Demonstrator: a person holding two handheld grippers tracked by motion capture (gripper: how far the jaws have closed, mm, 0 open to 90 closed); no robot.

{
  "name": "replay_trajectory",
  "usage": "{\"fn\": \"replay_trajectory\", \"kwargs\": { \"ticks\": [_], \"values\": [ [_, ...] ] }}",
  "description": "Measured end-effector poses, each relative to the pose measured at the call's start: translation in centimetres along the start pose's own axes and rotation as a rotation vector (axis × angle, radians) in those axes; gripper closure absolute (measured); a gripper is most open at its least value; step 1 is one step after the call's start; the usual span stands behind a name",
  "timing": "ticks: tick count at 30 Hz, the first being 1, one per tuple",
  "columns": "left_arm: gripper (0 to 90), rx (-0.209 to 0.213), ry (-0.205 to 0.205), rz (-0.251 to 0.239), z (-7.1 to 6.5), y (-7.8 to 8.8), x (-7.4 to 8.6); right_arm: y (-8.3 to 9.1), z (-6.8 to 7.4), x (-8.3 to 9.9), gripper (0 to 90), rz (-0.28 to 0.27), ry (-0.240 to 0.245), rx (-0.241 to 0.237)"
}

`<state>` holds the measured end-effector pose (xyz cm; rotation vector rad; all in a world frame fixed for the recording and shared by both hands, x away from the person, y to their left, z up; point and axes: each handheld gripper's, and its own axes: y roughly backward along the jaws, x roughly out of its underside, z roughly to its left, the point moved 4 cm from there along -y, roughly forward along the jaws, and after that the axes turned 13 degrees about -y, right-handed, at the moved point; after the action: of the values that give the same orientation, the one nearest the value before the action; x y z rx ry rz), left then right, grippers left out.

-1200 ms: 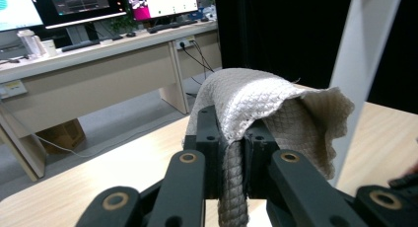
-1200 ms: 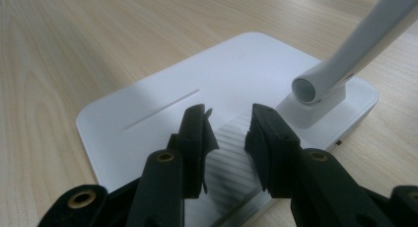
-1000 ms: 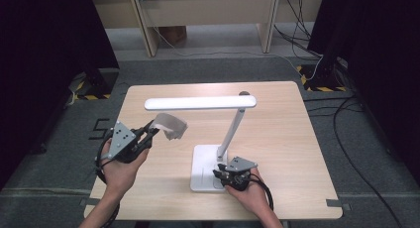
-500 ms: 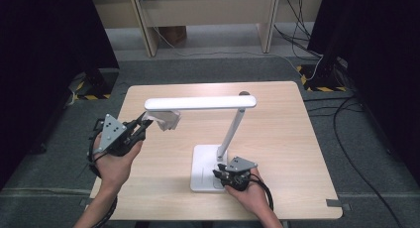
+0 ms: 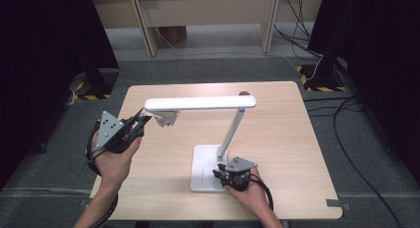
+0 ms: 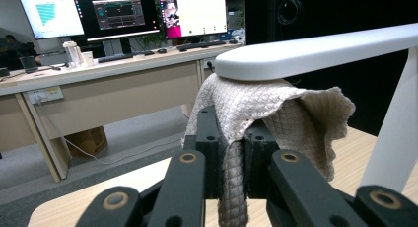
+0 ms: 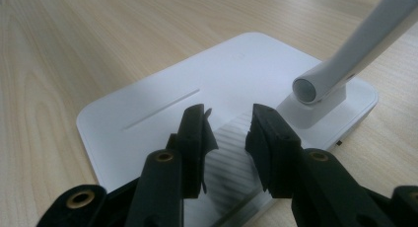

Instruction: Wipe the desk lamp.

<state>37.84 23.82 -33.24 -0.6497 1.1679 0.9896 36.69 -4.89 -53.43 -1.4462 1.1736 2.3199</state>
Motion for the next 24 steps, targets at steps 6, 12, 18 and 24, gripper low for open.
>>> {"fn": "replay_trajectory", "kwargs": {
  "ticks": [6,12,18,24],
  "values": [
    [80.7,0.004,-0.007,-0.004,-0.42,-0.1,-0.31,0.0,0.01,0.0,67.2,0.001,0.0,0.0],
    [80.7,0.005,-0.008,-0.004,-0.52,-0.01,-0.45,0.01,0.0,0.0,67.1,0.001,0.001,0.0],
    [80.7,0.005,-0.011,-0.004,-0.61,-0.08,-0.65,0.01,0.01,0.0,67.0,0.001,-0.001,0.001],
    [80.7,0.007,-0.01,-0.005,-0.76,-0.06,-0.57,0.0,0.01,0.0,67.1,0.001,0.001,0.0]
  ]
}}
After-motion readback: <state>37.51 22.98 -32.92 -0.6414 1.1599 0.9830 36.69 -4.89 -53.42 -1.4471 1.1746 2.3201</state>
